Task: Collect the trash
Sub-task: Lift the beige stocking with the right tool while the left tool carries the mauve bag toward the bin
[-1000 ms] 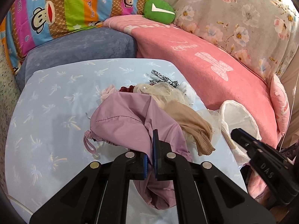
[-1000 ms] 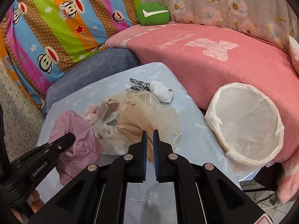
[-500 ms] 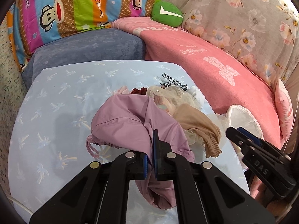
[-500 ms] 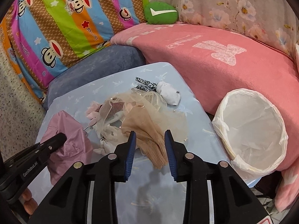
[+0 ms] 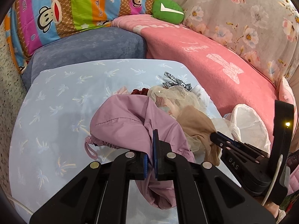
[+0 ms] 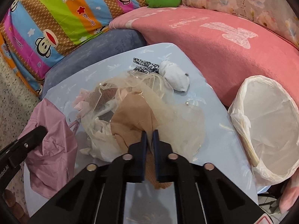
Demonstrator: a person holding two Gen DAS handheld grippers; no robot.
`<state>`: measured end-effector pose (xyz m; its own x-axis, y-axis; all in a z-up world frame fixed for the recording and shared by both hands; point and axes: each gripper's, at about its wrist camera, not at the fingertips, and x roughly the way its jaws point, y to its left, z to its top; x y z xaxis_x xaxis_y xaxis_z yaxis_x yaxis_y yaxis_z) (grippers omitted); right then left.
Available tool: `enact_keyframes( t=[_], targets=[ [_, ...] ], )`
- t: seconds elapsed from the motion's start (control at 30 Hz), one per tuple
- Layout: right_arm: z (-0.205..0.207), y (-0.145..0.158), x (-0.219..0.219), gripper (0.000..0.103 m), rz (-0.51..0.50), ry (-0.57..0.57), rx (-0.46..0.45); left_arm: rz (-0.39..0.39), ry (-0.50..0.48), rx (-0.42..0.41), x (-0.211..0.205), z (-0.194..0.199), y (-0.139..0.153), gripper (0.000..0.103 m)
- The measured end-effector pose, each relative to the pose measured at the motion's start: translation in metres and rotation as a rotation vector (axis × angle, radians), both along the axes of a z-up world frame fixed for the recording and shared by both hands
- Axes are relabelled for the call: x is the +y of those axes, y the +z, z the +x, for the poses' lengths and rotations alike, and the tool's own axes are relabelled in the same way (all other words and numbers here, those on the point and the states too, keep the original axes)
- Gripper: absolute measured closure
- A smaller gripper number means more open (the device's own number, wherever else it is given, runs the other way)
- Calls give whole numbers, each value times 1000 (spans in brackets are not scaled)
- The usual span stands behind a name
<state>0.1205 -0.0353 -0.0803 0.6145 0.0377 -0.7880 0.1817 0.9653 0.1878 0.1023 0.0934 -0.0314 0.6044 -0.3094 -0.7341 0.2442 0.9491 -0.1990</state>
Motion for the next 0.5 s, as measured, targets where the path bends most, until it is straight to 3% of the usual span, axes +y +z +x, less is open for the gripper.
enact_keyframes(
  t=[0.5],
  targets=[
    [-30, 83, -26, 101, -15, -49, -182, -26, -43, -46, -26, -7, 23, 99]
  ],
)
